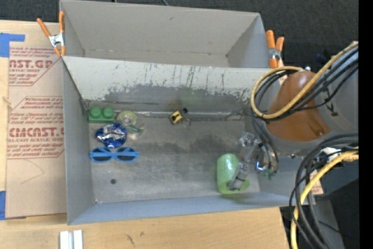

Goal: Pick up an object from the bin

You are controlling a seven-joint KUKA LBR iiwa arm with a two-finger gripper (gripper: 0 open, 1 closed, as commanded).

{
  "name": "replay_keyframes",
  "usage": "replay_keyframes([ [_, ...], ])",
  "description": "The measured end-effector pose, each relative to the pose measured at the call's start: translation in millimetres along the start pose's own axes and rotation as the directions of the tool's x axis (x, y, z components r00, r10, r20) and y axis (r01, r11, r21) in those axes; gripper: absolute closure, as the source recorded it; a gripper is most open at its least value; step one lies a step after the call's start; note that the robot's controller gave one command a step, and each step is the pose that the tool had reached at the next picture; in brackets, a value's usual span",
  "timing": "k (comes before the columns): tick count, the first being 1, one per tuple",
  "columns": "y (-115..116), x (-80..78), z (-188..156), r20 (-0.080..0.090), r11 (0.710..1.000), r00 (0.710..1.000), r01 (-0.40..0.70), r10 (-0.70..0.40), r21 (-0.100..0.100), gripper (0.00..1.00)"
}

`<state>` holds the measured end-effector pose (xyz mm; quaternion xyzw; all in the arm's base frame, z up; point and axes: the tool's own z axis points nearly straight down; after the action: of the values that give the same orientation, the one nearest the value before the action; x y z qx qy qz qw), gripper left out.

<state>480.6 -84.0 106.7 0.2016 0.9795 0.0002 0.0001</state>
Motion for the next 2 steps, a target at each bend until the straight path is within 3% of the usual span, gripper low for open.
replay_keyframes([
  [1, 10, 3.4, 36, -0.008, 0.941, 0.941, -0.338, 0.338, -0.003, 0.00],
  [2, -16, -20.6, 35, -0.003, 0.823, 0.823, -0.568, 0.568, -0.003, 0.00],
])
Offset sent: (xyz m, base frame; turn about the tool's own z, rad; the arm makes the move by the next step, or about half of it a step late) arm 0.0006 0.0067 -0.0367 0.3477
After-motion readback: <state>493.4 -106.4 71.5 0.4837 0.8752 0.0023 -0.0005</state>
